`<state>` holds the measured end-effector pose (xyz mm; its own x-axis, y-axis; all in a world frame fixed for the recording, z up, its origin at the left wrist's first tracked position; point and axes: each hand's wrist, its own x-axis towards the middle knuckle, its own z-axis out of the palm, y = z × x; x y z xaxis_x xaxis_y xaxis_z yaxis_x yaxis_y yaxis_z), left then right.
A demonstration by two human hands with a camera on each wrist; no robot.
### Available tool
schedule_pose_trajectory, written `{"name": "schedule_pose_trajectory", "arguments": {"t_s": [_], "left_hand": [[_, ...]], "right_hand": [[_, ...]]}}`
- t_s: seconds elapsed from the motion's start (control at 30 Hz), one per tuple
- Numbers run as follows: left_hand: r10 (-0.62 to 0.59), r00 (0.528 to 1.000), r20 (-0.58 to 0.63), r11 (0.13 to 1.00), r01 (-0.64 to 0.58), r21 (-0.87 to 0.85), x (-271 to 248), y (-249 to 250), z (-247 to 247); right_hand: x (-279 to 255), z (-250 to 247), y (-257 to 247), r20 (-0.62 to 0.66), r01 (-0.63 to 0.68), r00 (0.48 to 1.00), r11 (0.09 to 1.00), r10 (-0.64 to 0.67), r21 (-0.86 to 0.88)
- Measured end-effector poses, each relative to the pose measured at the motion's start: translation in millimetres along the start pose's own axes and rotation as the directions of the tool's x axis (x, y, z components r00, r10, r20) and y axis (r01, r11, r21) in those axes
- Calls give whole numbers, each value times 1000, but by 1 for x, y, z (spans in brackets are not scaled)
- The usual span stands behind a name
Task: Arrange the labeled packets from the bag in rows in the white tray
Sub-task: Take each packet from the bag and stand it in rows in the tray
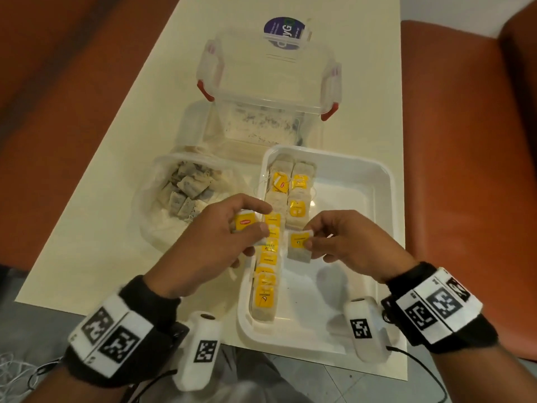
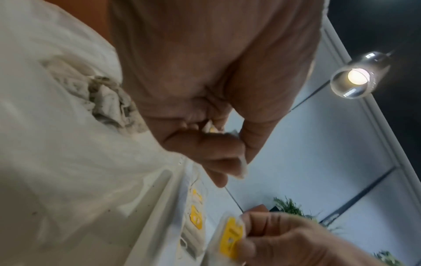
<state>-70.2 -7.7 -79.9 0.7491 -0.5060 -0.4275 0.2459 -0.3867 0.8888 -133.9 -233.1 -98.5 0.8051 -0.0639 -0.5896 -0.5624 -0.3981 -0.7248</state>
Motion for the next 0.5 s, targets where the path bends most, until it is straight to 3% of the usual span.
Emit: {"name": "schedule_pose_trajectory", "arguments": {"t_s": [0.17, 0.5], "left_hand": [[-17, 999, 40, 997, 20, -70, -9, 0, -8], [-31, 997, 70, 997, 36, -74, -11, -4, -7]], "right_hand": [[22, 4, 5, -90, -48, 995, 993, 39, -104], [40, 8, 10, -276, -69, 960, 995, 48, -67]]}}
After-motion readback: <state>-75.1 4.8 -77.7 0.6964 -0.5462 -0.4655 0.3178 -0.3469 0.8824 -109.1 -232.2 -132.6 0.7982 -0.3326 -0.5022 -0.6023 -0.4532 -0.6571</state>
